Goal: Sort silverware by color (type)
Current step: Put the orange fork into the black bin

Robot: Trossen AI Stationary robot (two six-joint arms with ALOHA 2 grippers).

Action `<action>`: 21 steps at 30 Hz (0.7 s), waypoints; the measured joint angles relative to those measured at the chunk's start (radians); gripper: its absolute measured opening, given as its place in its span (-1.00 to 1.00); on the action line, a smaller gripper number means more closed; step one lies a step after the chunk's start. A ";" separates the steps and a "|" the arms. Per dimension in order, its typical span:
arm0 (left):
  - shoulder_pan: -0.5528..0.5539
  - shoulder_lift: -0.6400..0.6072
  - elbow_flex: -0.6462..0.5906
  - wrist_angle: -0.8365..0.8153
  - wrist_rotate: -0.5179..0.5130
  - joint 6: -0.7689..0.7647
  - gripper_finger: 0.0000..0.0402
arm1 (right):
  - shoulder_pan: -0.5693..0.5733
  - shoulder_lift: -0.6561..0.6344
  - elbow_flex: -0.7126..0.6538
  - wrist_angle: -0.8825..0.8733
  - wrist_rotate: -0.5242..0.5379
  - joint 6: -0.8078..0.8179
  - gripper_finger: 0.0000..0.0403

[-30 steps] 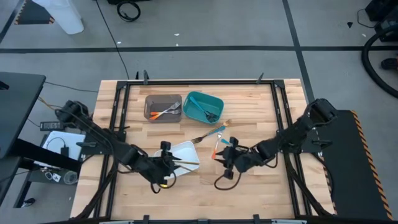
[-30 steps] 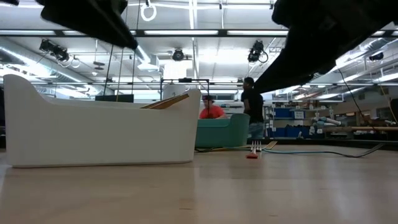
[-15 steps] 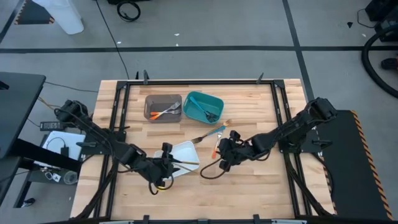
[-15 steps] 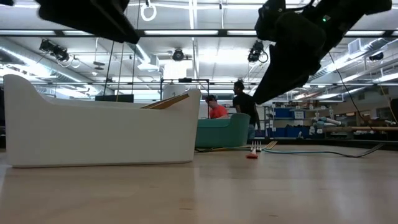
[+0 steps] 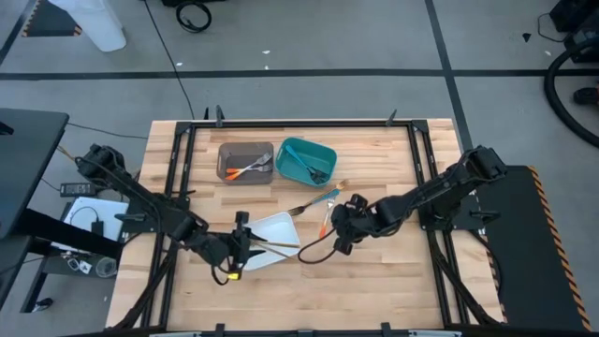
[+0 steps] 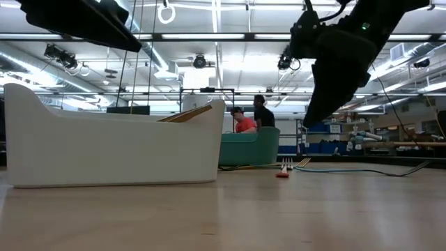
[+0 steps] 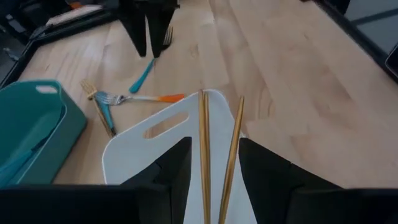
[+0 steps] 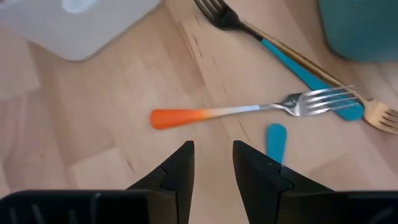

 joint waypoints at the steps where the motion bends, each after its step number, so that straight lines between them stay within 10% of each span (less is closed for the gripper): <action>1: 0.001 -0.002 0.000 -0.007 -0.001 -0.002 -0.29 | -0.004 0.000 0.000 -0.008 -0.001 -0.005 -0.40; 21: 0.063 -0.013 0.006 0.161 -0.075 -0.049 -0.29 | -0.125 0.000 0.000 -0.130 -0.118 -0.313 -0.41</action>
